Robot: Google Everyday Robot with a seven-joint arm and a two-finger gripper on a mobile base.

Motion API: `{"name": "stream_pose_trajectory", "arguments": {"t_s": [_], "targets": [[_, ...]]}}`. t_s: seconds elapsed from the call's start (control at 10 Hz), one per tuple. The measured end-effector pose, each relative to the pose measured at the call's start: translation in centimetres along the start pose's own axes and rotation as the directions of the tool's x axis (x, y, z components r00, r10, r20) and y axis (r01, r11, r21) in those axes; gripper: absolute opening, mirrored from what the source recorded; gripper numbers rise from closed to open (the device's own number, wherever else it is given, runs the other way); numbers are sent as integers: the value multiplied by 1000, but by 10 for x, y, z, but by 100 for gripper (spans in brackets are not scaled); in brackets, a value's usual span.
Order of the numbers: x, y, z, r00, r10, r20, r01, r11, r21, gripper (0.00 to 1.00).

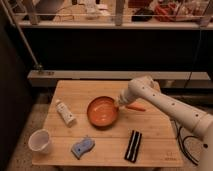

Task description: Drag the ceramic bowl in a circle

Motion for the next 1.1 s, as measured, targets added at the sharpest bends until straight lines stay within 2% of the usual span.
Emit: {"name": "stream_pose_trajectory", "arguments": {"t_s": [0.2,0.4,0.6,0.8,0.9,1.1], "targets": [[-15,32,-12,998,65,-9,-66,998,-14,1],[-43,71,-29,988,152,-22,-152,988,-29,1],[-73,88,-43,982,190,-19,-191,981,-36,1],[-96,84,-49,986,170,-1,-170,985,-38,1],[-110,73,-49,990,142,15,-141,989,-39,1],[-119,48,-44,996,88,36,-86,996,-35,1]]}}
